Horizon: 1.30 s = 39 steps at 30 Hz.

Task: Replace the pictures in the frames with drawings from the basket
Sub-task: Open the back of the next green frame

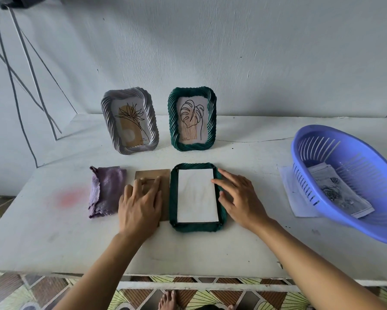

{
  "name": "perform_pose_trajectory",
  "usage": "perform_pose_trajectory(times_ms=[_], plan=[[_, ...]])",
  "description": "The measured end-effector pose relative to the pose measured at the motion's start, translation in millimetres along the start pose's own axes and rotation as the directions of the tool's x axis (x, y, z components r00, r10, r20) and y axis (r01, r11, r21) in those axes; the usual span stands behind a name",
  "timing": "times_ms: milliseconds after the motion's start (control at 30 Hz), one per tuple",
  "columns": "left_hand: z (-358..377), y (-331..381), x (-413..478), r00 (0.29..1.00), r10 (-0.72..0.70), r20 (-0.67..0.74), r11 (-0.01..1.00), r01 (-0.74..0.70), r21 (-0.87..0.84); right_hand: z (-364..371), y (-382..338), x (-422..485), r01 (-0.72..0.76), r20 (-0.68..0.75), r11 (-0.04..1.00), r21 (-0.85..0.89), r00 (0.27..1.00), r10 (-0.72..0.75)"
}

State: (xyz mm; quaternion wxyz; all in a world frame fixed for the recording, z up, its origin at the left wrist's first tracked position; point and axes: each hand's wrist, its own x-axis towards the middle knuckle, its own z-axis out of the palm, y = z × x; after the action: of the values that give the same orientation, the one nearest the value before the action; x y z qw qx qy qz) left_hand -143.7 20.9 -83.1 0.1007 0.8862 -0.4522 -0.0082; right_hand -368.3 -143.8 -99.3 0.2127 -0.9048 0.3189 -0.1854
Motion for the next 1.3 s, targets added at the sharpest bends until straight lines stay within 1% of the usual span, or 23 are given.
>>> perform_pose_trajectory(times_ms=[67, 167, 233, 333, 400, 467, 533, 633, 733, 867, 967, 1067, 1200, 1300], plan=[[-0.4, 2.2, -1.3, 1.000, 0.005, -0.023, 1.000, -0.005, -0.003, -0.4, -0.7, -0.3, -0.006, 0.006, 1.000, 0.002, 1.000, 0.006], [-4.8, 1.8, -1.3, 1.000, 0.012, -0.008, 1.000, -0.012, -0.005, -1.1, -1.4, -0.3, -0.004, 0.012, 1.000, 0.002, 1.000, 0.004], [-11.0, 1.3, 3.7, 0.999, 0.022, 0.027, 1.000, -0.022, -0.001, -0.9, -1.0, -0.4, -0.004, 0.018, 1.000, 0.003, 1.000, 0.004], [-20.6, 0.2, 18.5, 0.991, 0.001, 0.132, 1.000, -0.002, 0.008, -1.0, -0.4, -0.4, -0.017, 0.039, 1.000, 0.009, 0.999, 0.016], [-30.0, 4.0, 24.1, 0.986, 0.021, 0.168, 1.000, -0.023, 0.012, -0.9, 0.0, -0.8, -0.029, 0.054, 0.999, 0.016, 0.998, 0.029], [-37.2, 12.0, 24.8, 0.991, 0.034, 0.132, 0.997, -0.024, -0.071, -0.6, 0.6, -1.2, -0.037, 0.057, 0.999, 0.018, 0.998, 0.036], [-39.8, 20.9, 25.2, 0.991, 0.098, 0.088, 0.987, -0.085, -0.138, -0.6, 0.5, -1.2, -0.041, 0.057, 0.999, 0.021, 0.998, 0.040], [-34.2, 32.7, 27.0, 0.982, 0.168, 0.089, 0.978, -0.155, -0.143, -0.5, 1.0, -0.5, -0.047, 0.070, 0.999, 0.021, 0.997, 0.046], [-19.0, 37.8, 28.9, 0.982, 0.172, 0.079, 0.977, -0.160, -0.141, 0.3, 1.2, 0.5, -0.050, 0.055, 0.998, 0.043, 0.997, 0.048], [-5.7, 39.2, 31.4, 0.985, 0.160, 0.064, 0.980, -0.151, -0.133, 2.6, 3.2, 4.4, -0.058, -0.003, 0.993, 0.102, 0.998, 0.058], [-3.4, 37.8, 37.0, 0.980, 0.188, 0.065, 0.974, -0.177, -0.143, 3.0, 5.3, 11.9, -0.066, -0.045, 0.989, 0.131, 0.996, 0.073], [-5.8, 35.1, 46.6, 0.967, 0.225, 0.118, 0.969, -0.210, -0.131, 0.5, 4.8, 23.5, -0.077, -0.042, 0.995, 0.069, 0.996, 0.080], [-11.4, 34.1, 58.3, 0.953, 0.222, 0.207, 0.970, -0.194, -0.149, 2.3, 2.9, 38.4, -0.063, -0.035, 0.998, -0.028, 0.997, 0.062], [-12.7, 35.1, 62.6, 0.946, 0.221, 0.238, 0.969, -0.184, -0.167, 6.1, 4.0, 42.7, -0.052, -0.054, 0.997, -0.061, 0.997, 0.048]])
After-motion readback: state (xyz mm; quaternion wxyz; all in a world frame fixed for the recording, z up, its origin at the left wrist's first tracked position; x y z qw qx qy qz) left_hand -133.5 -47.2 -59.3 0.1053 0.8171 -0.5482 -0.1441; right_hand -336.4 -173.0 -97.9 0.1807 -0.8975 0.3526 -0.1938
